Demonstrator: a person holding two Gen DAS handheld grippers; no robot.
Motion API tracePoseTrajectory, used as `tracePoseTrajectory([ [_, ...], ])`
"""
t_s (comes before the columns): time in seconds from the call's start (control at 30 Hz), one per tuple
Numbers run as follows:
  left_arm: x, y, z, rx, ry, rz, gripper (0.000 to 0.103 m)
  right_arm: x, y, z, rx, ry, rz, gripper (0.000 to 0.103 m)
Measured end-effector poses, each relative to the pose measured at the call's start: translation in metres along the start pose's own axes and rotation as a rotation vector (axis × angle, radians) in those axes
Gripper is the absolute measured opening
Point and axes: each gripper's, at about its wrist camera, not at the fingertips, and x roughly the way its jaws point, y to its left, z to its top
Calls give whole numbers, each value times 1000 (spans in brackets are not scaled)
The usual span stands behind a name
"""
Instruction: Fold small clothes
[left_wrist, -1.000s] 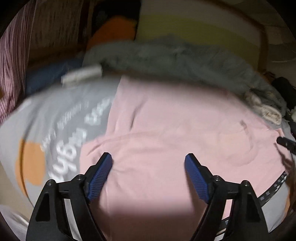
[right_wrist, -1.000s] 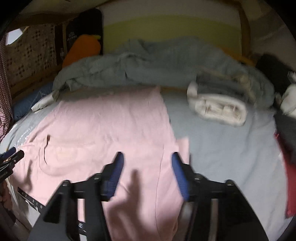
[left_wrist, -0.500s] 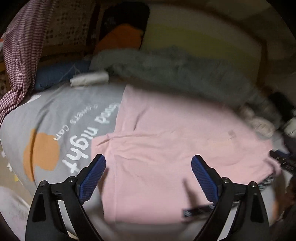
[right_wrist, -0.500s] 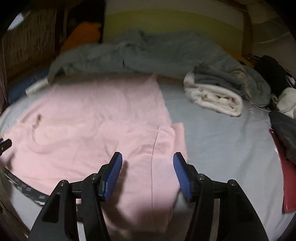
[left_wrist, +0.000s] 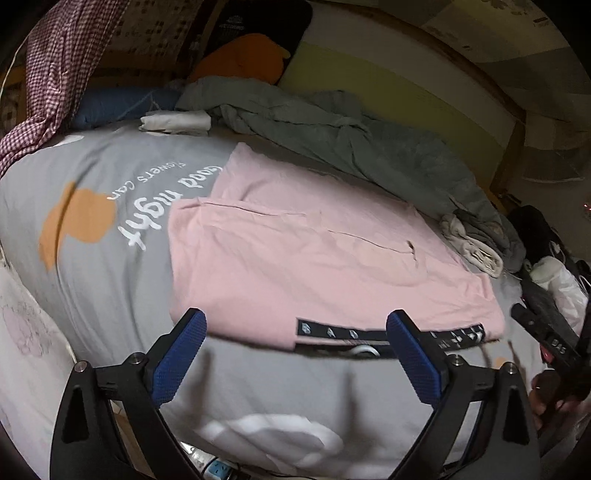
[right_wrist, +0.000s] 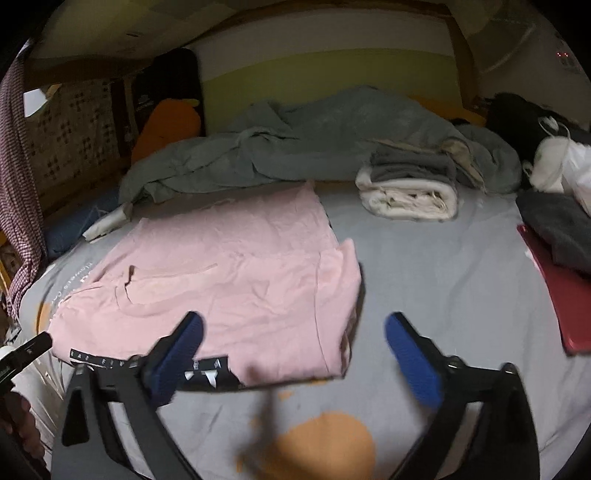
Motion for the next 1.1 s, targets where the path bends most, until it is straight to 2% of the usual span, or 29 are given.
tracePoseTrajectory([
  [0.1,5,-1,-3,18,23,0,100,2,3,-4,-23,11,17,102],
  [0.23,14,13,-6,-84,83,18,99,16,3,-5,-4,75,-12,102],
  [0.33,25,20,-11,-123,158,8,88,20,1,-10,1,95,-27,102],
  [0.43,32,26,-17,-178,212,-12,88,22,0,-14,9,118,-18,102],
  [0.6,41,29,-16,-165,251,-49,88,25,1,-14,14,168,1,102],
  [0.7,45,42,-10,-254,280,-105,88,18,-3,-13,96,207,125,102],
  [0.8,44,44,-5,-344,330,-102,86,13,-15,-19,273,263,280,102],
  [0.9,39,45,-2,-447,294,-144,82,23,-27,-30,440,321,395,102],
  [1.0,46,55,-6,-528,277,-105,73,38,-35,-39,530,334,398,93],
  [1.1,41,65,-15,-632,225,-117,67,45,-38,-33,556,288,396,89],
])
